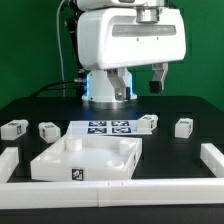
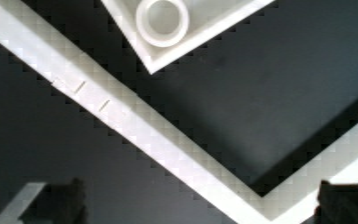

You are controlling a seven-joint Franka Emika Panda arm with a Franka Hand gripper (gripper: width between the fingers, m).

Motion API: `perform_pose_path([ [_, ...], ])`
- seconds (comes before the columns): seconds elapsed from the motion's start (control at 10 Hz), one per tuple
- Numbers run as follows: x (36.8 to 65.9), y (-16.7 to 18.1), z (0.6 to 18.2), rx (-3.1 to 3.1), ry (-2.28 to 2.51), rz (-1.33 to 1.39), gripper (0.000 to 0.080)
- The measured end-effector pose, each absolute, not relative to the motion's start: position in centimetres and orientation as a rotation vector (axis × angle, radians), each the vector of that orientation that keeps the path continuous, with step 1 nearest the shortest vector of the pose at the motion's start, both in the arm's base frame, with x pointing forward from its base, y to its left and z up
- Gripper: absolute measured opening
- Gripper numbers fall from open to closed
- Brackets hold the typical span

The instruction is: Assemble square table

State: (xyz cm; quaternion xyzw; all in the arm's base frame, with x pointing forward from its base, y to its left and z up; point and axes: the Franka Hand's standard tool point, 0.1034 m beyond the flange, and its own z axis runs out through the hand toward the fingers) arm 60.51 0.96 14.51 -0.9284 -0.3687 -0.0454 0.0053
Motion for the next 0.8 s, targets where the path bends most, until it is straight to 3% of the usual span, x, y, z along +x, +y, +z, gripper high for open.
perform_pose_path([
  [0.4, 53.7, -1.4, 12.8, -2.824, -1.455, -0.186, 0.065],
  [0.8, 53.0, -2.4, 12.3, -2.814, -1.476, -0.173, 0.065],
])
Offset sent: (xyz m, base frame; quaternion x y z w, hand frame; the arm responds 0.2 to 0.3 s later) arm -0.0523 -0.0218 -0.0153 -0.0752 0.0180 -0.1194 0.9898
